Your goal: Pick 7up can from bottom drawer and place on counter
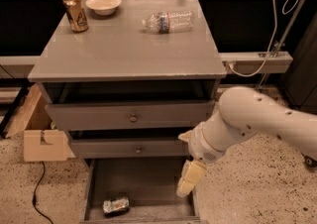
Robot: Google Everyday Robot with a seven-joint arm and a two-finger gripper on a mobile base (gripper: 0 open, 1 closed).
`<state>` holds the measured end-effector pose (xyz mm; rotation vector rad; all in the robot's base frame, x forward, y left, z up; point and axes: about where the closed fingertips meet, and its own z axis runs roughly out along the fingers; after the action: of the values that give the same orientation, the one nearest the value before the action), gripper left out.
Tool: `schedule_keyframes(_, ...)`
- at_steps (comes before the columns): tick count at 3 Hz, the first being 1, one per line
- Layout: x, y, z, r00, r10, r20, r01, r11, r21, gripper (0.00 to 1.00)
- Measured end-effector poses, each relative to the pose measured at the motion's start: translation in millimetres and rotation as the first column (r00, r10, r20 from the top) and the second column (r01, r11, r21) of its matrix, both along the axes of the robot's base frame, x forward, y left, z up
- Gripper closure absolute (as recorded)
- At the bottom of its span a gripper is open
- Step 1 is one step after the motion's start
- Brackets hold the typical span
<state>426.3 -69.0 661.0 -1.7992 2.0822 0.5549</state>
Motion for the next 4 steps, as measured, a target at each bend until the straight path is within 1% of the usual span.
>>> schedule_keyframes(1, -3.0, 21.5, -67.9, 0.9996, 0.010, -0.027, -0.009, 0.999, 0.035, 0.00)
schedule_keyframes(2, 6.1, 57.0, -136.4, 0.9997, -0.009, -0.024, 0.012, 0.990, 0.144, 0.00)
schedule_keyframes(3, 10.4, 83.8, -183.7, 0.9987, -0.024, -0.044, 0.034, 0.974, 0.225, 0.00)
schedule_keyframes(4, 10.4, 83.8, -183.8, 0.9987, -0.024, -0.044, 0.034, 0.974, 0.225, 0.00)
